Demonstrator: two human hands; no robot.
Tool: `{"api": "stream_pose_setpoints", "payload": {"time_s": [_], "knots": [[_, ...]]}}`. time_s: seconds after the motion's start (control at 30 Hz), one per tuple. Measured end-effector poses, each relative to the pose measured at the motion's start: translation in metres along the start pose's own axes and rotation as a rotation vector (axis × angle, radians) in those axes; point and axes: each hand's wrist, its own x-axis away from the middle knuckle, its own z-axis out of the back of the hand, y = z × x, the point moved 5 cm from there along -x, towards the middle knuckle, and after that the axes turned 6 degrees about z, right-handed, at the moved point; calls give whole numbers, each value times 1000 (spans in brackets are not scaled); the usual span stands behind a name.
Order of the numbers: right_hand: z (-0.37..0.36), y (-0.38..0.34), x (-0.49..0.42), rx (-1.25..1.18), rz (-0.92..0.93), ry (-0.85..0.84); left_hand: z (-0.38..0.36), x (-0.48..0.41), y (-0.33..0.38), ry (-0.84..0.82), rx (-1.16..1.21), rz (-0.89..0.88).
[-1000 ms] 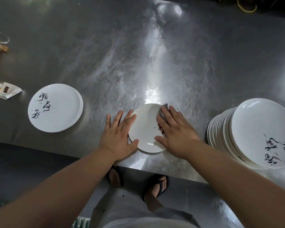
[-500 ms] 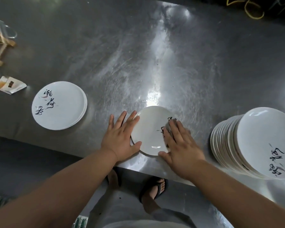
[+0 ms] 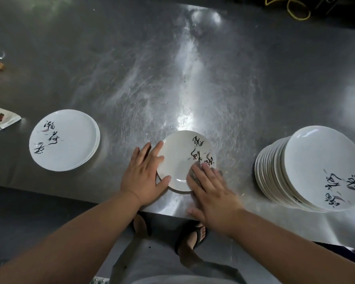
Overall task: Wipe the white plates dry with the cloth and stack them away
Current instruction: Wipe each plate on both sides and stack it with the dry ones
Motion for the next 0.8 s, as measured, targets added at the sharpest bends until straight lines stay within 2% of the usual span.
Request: {"api": "stream_pose_setpoints", "payload": {"time_s": [0.07, 0.17, 0.27, 0.4, 0.47, 0.57, 0.67, 0.8], "knots": [[7, 12, 0, 25, 28, 42, -1, 0, 0, -2, 4, -3], [33, 46, -24, 36, -123, 73, -1, 0, 0, -12, -9, 9], [33, 39, -36, -29, -225, 107, 0, 2, 1, 18, -15, 5], [-10, -18, 4, -81, -114, 113, 5, 5, 3, 153, 19, -28], [-17, -15, 13, -59, -56, 141, 9, 6, 6, 190, 32, -44], [-1, 24, 0, -13, -69, 209, 10, 5, 7, 140, -34, -58], [29, 58, -24, 57, -111, 171, 8, 4, 6, 67, -64, -95], [48, 55, -47, 32, -208, 147, 7, 5, 6, 66, -77, -131]]}}
